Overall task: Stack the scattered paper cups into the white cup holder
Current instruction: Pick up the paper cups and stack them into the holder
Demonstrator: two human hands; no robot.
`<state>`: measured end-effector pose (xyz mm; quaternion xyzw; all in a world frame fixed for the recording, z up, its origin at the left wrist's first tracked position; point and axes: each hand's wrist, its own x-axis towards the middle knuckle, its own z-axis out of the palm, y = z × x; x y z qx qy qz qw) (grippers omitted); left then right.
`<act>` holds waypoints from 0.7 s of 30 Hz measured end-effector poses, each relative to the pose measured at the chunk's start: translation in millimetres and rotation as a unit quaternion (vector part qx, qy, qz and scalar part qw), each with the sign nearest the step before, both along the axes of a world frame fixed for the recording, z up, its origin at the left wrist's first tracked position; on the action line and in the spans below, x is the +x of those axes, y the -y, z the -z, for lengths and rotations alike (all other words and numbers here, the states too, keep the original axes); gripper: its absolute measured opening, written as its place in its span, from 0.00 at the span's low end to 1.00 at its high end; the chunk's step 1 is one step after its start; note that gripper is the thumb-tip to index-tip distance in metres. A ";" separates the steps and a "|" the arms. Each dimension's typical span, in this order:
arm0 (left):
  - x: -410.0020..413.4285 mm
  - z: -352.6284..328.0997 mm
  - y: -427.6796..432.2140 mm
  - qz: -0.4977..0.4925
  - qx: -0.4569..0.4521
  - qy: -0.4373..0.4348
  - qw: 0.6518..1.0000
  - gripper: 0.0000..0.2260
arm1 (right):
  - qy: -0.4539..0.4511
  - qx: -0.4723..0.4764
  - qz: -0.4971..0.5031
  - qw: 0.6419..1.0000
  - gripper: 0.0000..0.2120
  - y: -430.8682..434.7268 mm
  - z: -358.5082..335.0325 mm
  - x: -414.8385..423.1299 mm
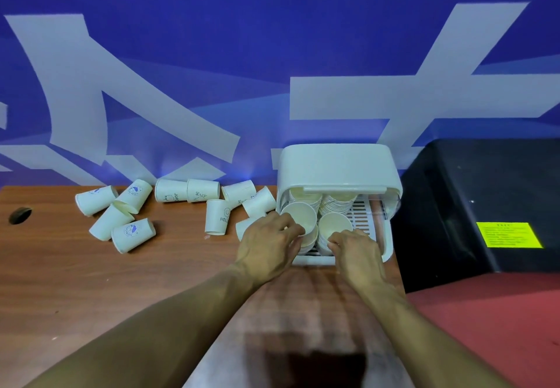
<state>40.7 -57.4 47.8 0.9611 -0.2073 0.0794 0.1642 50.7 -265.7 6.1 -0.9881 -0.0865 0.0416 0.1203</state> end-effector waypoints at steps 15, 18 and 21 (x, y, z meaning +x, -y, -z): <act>10.7 20.5 6.8 0.001 0.101 -0.175 0.979 0.15 | 0.056 0.002 -0.012 0.998 0.14 -2.2 2.9 -2.6; 12.2 23.7 8.7 -0.009 0.086 -0.180 0.980 0.13 | 0.060 -0.010 -0.014 0.998 0.15 -4.1 1.3 -2.5; 11.6 26.9 9.0 -0.018 0.074 -0.176 0.981 0.12 | 0.057 -0.015 -0.008 0.998 0.13 -5.8 1.3 -2.1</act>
